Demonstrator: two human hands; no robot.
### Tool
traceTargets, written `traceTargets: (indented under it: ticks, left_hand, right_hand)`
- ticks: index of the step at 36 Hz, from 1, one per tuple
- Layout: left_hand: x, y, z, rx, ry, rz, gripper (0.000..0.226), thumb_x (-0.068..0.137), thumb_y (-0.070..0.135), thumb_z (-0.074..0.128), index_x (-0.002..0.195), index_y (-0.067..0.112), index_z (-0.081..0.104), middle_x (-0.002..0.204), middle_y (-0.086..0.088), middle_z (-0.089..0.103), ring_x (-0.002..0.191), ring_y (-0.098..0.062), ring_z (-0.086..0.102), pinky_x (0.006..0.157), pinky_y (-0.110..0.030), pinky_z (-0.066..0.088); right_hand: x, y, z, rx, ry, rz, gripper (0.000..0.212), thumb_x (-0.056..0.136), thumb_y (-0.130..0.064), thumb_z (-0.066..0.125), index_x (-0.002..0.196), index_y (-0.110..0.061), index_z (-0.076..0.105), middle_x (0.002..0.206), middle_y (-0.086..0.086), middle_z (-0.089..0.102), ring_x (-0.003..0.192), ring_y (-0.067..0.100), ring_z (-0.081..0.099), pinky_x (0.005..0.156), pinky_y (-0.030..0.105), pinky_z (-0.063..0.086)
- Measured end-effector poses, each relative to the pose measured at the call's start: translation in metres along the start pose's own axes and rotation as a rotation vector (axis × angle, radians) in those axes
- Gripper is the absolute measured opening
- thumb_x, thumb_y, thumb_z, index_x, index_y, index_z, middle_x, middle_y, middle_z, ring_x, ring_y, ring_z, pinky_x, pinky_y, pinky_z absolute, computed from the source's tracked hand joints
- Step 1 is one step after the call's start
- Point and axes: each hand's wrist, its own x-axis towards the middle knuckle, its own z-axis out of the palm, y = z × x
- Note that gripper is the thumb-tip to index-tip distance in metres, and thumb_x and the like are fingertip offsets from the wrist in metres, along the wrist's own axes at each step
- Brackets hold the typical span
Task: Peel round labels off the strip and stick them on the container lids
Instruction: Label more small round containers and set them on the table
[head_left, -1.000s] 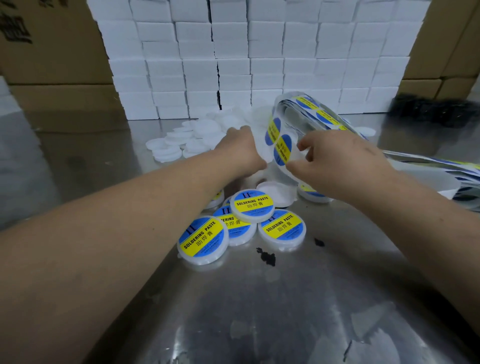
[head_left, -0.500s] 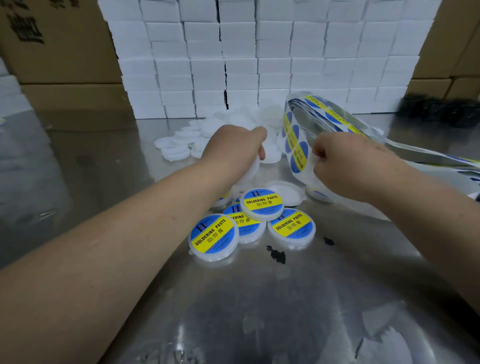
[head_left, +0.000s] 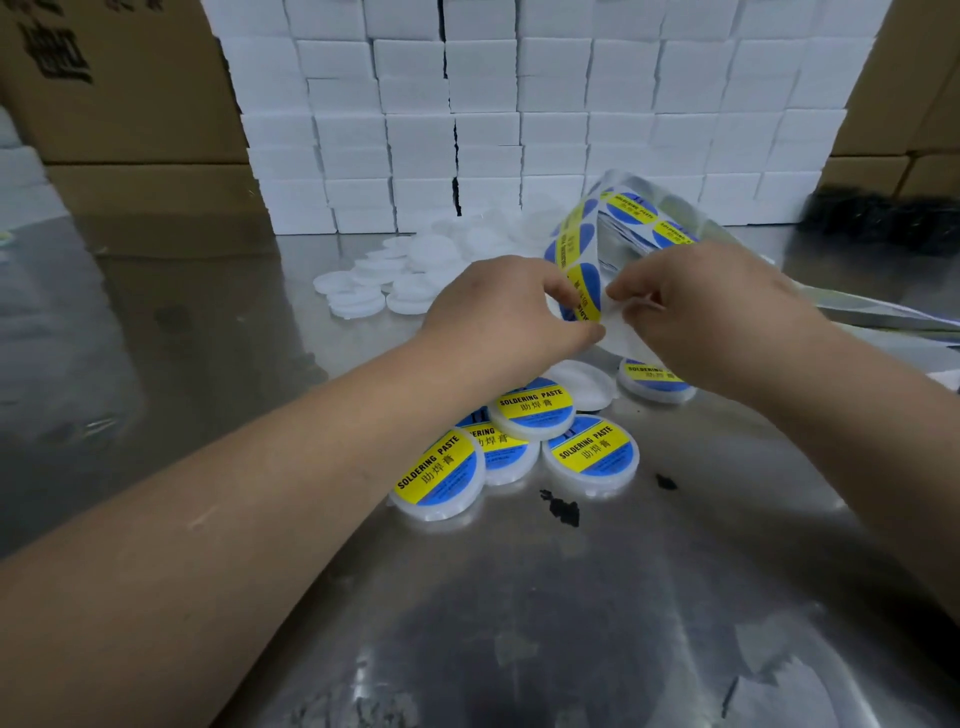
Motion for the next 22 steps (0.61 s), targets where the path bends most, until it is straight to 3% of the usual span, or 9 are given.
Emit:
traceTargets:
  ticks: [6,10,18,22]
  left_hand:
    - [-0.0011,0.0033,0.0011,0.141,0.047,0.054,0.028,0.065,0.058,0.067,0.077,0.034,0.059,0.068,0.016,0.043,0.063,0.003,0.039,0.051,-0.019,0.026]
    - [-0.0015,0.0044,0.0017,0.219,0.052,0.075,0.027,0.069,0.057,0.065,0.077,0.032,0.057,0.070,0.014,0.040,0.067,-0.008,0.040,0.051,-0.019,0.023]
    - [-0.0014,0.0016,-0.0025,0.203,0.029,0.059,0.026,0.073,0.055,0.064,0.080,0.031,0.061,0.083,0.010,0.048,0.079,-0.010,0.043,0.054,-0.015,0.024]
    - [-0.0021,0.0013,-0.0006,0.202,0.020,0.044,0.027,0.075,0.057,0.062,0.089,0.033,0.062,0.088,0.012,0.047,0.082,-0.008,0.042,0.056,-0.024,0.027]
  right_hand:
    - [-0.0035,-0.0037,-0.0022,-0.040,0.038,-0.039,0.028,0.091,-0.021,0.048,0.108,-0.036,0.065,0.109,-0.002,0.065,0.102,0.022,0.056,0.070,0.026,0.031]
    - [-0.0044,-0.0045,-0.0035,-0.071,0.061,-0.086,0.027,0.091,-0.023,0.049,0.108,-0.034,0.066,0.106,0.001,0.066,0.100,0.024,0.056,0.073,0.029,0.032]
    - [-0.0034,-0.0030,-0.0036,-0.100,0.064,-0.082,0.026,0.092,-0.024,0.048,0.108,-0.034,0.065,0.104,0.001,0.065,0.097,0.024,0.055,0.070,0.027,0.029]
    - [-0.0024,-0.0033,-0.0014,-0.099,0.067,-0.072,0.030,0.093,-0.022,0.046,0.113,-0.036,0.063,0.108,-0.001,0.065,0.090,0.020,0.051,0.069,0.026,0.028]
